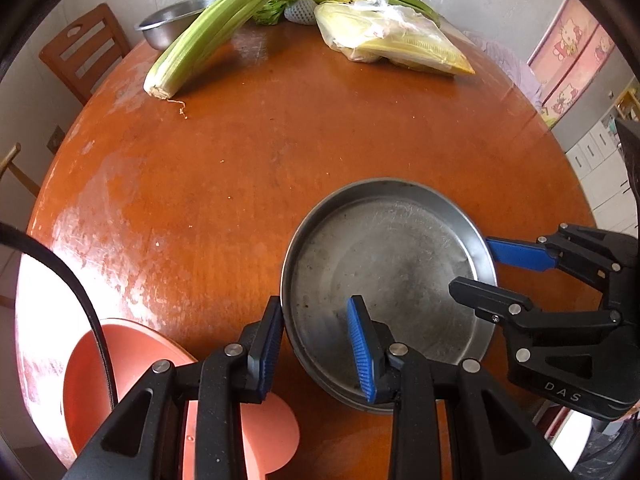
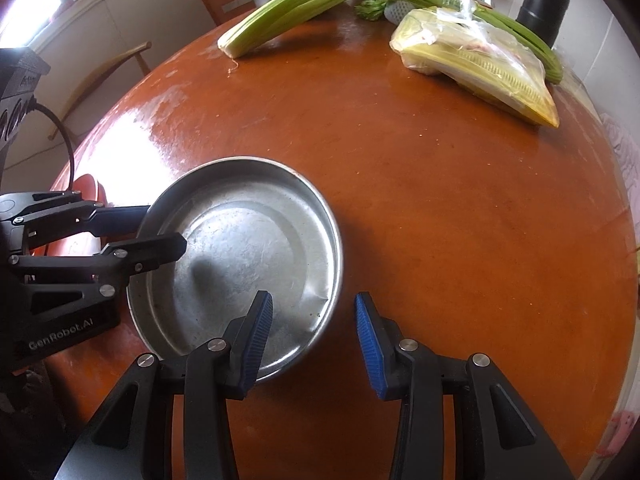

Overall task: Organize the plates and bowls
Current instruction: 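Grasp the rim of the round steel pan with the left gripper, then lift the steel pan and carry it over the pink bear-shaped plate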

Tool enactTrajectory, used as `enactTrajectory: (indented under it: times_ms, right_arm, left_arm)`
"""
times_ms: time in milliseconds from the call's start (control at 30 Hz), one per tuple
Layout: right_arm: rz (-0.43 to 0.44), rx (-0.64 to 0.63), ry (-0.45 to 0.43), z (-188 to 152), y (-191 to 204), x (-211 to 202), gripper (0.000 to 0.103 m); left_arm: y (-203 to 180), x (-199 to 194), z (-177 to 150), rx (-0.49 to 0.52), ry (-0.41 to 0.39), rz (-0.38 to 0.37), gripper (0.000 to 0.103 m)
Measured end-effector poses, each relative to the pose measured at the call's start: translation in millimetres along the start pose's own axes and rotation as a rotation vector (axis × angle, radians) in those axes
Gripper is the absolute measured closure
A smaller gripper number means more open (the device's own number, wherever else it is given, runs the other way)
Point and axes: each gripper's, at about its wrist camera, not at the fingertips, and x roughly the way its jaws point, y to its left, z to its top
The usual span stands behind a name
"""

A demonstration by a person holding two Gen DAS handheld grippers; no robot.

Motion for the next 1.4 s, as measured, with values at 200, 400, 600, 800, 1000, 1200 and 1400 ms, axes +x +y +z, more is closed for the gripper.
enactTrajectory:
  times_ms: [200, 400, 600, 800, 1000, 1200, 1400]
  right_arm:
    - [0.000, -0.010, 0.018, -0.3, 3.4, 5.3, 0.060]
    - [-0.031, -0.023, 0.017, 0.1, 6.0, 6.1, 0.060]
    - [-0.028, 0.004, 0.012, -1.6, -0.9, 0.8, 0.059]
    - [-0.034, 0.012, -0.014, -2.2, -1.3, -14.0, 0.059]
    - [-0.037, 0.011, -0.032, -4.9, 2.6, -26.3, 0.059]
    - [-0.041, 0.010, -0.058, -8.0, 7.2, -43.7, 0.059]
    - [-0.047, -0.009, -0.103, -9.8, 22.6, -68.0, 0.059]
  left_arm:
    - [-6.4, 3.6, -1.9, 0.027, 0.007, 0.002, 0.070]
    - [-9.1, 2.3, -3.9, 0.032, 0.000, 0.008, 0.070]
    - [-14.1, -5.5, -6.7, 0.042, -0.018, -0.006, 0.070]
    - [-15.5, -12.9, -8.6, 0.034, -0.033, -0.015, 0.070]
    - [-17.3, -22.8, -9.3, 0.032, -0.056, -0.021, 0.070]
    - [-17.6, -39.0, -12.5, 0.031, -0.090, -0.035, 0.070]
    - [-11.3, -65.3, -18.0, 0.020, -0.146, -0.030, 0.070]
